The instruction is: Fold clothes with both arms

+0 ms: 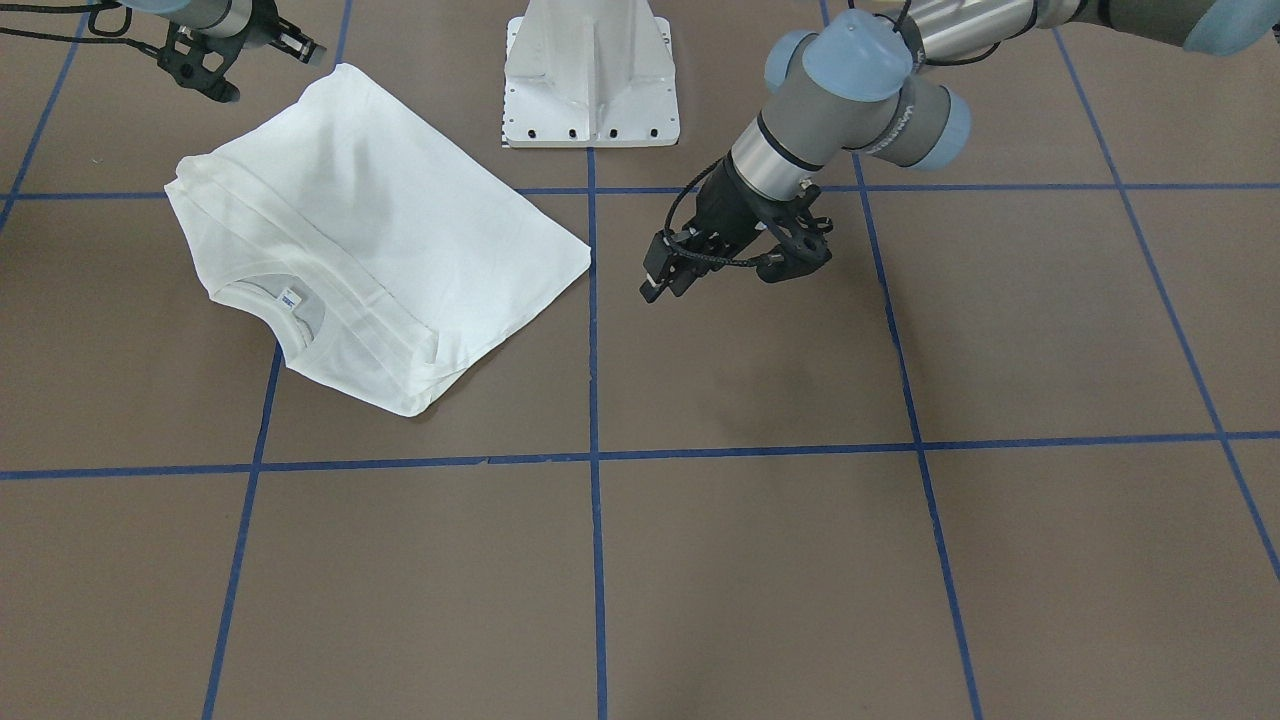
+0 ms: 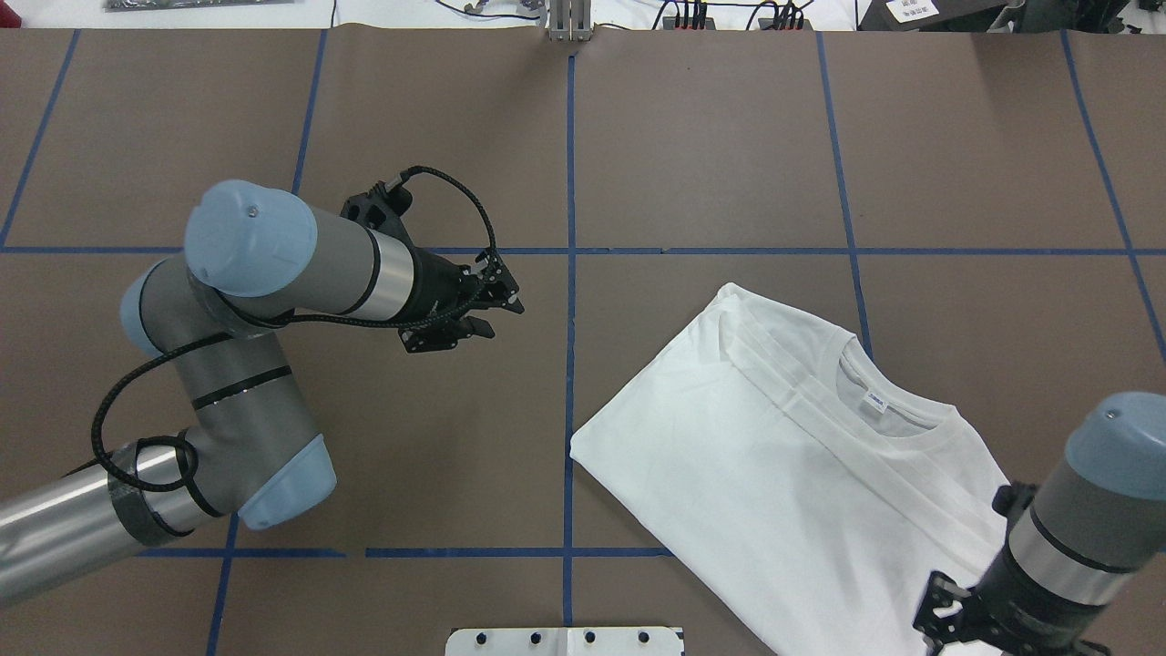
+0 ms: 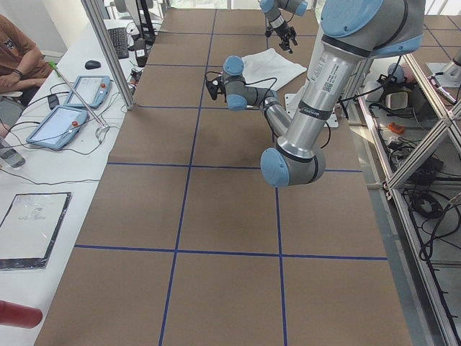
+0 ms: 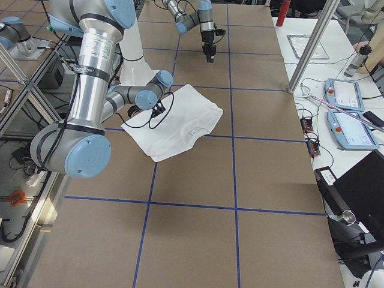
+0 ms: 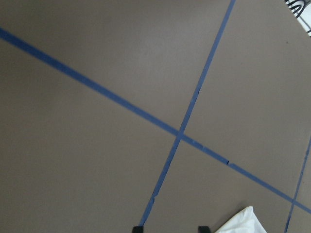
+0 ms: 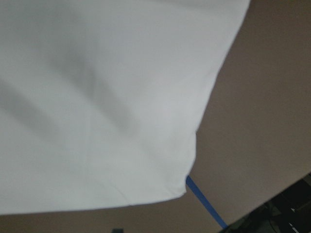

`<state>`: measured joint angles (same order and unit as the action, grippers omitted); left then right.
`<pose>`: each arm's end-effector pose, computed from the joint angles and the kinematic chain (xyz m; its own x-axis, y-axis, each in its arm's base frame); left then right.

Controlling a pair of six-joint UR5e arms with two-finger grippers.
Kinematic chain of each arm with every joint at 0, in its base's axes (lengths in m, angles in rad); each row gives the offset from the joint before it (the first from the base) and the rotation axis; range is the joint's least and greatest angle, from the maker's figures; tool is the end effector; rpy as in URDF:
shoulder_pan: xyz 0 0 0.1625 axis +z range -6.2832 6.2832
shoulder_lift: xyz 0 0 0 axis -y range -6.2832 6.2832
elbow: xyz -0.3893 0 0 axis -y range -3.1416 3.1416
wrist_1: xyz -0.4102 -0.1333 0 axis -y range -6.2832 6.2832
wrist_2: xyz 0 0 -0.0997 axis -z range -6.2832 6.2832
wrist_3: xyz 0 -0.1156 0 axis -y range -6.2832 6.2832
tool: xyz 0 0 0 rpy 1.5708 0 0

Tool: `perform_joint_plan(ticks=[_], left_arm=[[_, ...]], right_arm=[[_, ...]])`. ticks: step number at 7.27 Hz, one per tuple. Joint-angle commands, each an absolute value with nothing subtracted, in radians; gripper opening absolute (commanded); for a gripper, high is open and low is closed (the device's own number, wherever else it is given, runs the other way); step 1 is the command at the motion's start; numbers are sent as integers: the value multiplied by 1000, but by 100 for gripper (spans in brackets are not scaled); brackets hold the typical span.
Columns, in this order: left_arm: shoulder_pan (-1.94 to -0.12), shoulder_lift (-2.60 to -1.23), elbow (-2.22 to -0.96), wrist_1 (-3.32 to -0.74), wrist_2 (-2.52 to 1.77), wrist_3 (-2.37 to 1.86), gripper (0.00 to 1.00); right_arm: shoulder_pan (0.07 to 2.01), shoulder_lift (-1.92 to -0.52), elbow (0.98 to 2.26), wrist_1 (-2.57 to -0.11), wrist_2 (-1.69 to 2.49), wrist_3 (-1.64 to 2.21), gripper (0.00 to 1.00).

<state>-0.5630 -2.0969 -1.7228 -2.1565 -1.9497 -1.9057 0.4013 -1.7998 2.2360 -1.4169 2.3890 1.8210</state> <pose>0.4992 -0.4221 0.1792 0.1764 -0.4724 -0.8635 0.2707 0.8668 -0.4189 -0.3585 -0.2053 0.3785 0.7675 0.5095 0.3889 -0.0858 0.6830 -0.7254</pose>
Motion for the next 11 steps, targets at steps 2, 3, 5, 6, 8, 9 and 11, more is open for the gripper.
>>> perform_joint_plan(ticks=[2,3,5,6,8,9,11], left_arm=[[-412,-2103,-1758,-2050,-1933,-2078,73],[-347,-2115,-1756,-2024,-1925,-2127,74],[-313,-2135,-1734,-2022,-1865,-2143,74],[-310,-2141,-1730,-2022,-1864,-2135,74],[-310,-2172,-1683,-2031,-1798,-2125,74],[-310,-2202,-1637,-2029,-1786,-2125,73],[-310,-2220,-1615,-2033,-1784,-2125,68]], right_arm=[[668,-1395,1973,-1416,2145,1809,100],[687,-1358,1974,-1413,2011,1806,100],[687,-1345,1970,-1410,1922,1766,100],[687,-1345,1971,-1410,1922,1749,100],[689,-1348,1973,-1410,1919,1749,100],[689,-1348,1971,-1410,1917,1747,100],[689,-1350,1970,-1410,1917,1747,100]])
